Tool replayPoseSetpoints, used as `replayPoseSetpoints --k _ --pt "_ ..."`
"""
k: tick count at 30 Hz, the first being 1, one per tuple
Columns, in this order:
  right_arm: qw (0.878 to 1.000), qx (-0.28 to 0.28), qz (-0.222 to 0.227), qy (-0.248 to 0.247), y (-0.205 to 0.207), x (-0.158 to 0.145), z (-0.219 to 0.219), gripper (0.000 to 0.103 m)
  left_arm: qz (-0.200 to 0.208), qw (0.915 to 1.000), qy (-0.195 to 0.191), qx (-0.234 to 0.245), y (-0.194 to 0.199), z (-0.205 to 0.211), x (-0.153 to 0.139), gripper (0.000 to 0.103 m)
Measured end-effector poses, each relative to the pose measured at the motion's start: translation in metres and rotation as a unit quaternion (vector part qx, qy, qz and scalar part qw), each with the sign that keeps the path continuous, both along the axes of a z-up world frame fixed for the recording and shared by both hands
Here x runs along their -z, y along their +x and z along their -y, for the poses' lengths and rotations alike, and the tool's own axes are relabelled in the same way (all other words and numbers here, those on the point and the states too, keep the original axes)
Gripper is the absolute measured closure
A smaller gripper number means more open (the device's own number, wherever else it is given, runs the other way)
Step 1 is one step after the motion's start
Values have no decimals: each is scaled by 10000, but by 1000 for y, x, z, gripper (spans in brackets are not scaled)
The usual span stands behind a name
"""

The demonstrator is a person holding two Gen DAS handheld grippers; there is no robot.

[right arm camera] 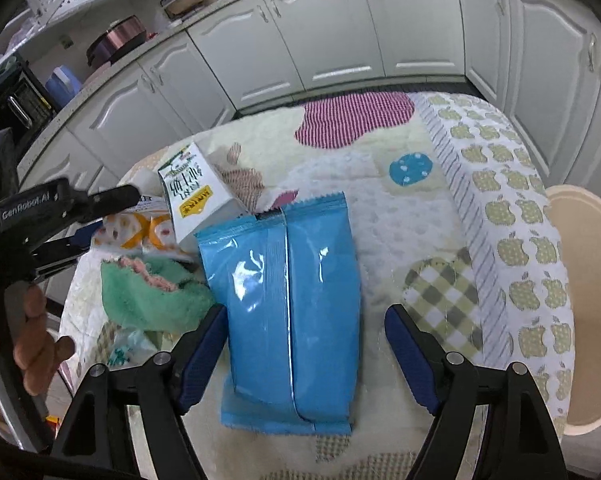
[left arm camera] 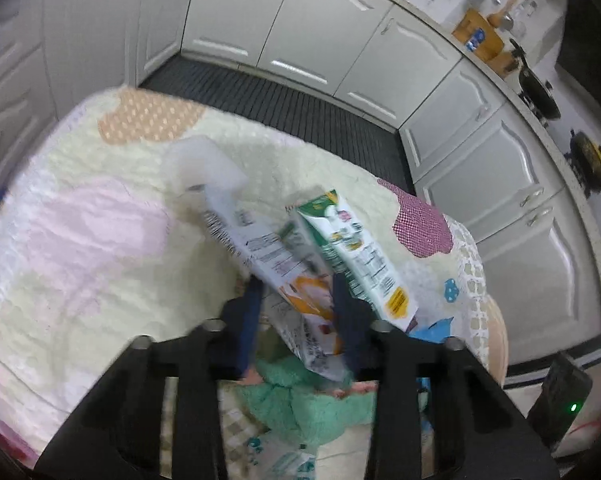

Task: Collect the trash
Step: 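Grasp the grey printed plastic bag with the left gripper while the right gripper grasps the blue wet-wipe packet, then lift the grey bag and blue packet off the table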

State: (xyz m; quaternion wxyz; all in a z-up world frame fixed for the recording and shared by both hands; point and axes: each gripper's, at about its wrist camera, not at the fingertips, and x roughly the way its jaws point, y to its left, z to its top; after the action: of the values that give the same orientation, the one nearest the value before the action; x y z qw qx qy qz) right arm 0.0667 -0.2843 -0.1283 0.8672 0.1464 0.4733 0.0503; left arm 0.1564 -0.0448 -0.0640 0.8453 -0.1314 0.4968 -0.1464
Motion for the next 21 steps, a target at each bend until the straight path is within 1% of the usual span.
replayPoseSetpoints --k 1,2,4,12,17,21 --pt "9999 -83 51 93 0 -1 0 47 74 9999 56 63 -3 -1 -5 85" --pt "9998 -123 62 118 -2 -2 -1 49 121 9999 59 108 -5 0 -8 86" --pt "9997 -209 113 -9 -5 -7 -5 51 206 9995 74 210 -10 -2 -14 88" --pt "9977 -372 421 -372 -34 -31 -5 52 513 9981 74 330 -29 -6 -41 93" --pt "9973 -243 559 -406 -49 -45 7 52 730 9967 22 366 -40 -9 -64 94" --pt "9972 -170 610 -400 -56 -50 13 52 824 9952 86 525 -51 -3 -74 94"
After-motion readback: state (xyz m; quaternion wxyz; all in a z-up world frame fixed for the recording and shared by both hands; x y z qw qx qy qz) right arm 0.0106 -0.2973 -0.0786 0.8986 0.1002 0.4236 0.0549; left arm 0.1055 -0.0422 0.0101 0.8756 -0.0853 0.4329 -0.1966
